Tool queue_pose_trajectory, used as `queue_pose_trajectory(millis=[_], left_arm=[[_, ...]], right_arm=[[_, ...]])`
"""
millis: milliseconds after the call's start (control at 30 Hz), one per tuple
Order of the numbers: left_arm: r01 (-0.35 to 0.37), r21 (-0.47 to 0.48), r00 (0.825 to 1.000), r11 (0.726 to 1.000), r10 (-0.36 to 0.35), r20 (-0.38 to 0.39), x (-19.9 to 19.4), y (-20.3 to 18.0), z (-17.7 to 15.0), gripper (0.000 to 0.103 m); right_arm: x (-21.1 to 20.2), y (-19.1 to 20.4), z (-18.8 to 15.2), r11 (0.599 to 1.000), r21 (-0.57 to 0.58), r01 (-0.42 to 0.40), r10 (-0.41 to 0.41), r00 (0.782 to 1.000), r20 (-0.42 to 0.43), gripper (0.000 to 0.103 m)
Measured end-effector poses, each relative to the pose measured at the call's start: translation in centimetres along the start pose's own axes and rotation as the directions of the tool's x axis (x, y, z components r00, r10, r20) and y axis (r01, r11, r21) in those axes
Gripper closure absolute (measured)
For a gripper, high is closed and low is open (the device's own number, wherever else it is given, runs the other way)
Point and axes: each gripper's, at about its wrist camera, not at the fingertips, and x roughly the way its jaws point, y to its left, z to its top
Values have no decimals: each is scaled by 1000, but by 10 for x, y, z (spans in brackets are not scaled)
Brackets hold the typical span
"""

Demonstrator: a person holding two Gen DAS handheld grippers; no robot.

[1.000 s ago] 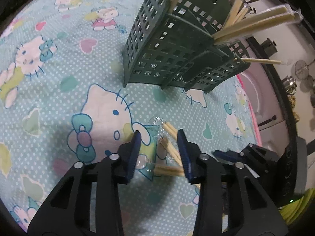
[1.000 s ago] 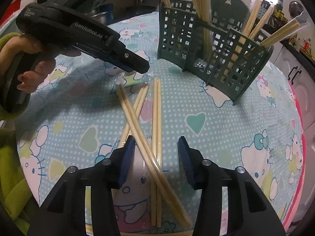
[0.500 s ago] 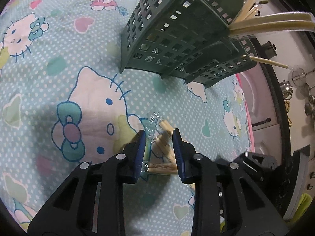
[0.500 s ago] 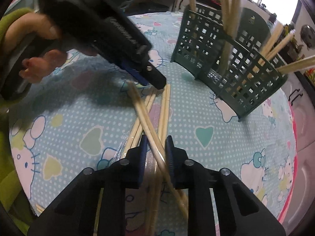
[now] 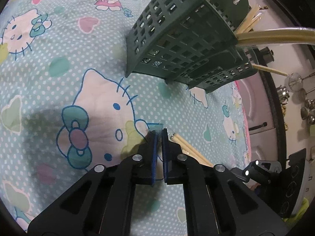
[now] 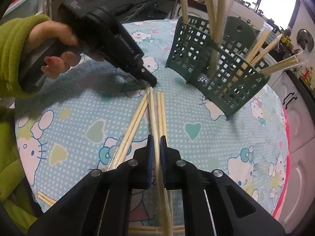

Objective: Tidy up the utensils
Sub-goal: 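Close the left gripper on wrapped chopsticks while the right gripper grasps another pair, then raise both grippers' chopsticks up over the green holder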

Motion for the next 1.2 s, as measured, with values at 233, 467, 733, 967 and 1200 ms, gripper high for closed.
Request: queue_pose_trajectory(millis=[233,467,733,967,1200], left_arm=[[14,0,998,1000,-14,61,-24,3,-1,102],[63,1,993,998,-63,105,-48,5,-1,102],[97,-22,988,995,-93,126,-62,17,1,102],[88,-50,991,995,-83,104,-55,32,-7,102],[92,-41,982,995,-84,168,-80,29,-9,103]], right_arm=[[-3,-26,7,987,151,-55,47,997,56,97],[-7,-46,14,939,314,-139,107,987,116,97],[-1,-48,23,934,338,-119,84,990,115,97],[14,-45,29,930,344,-130,104,990,90,97],[1,-46,34,911,358,-203,152,974,167,97]])
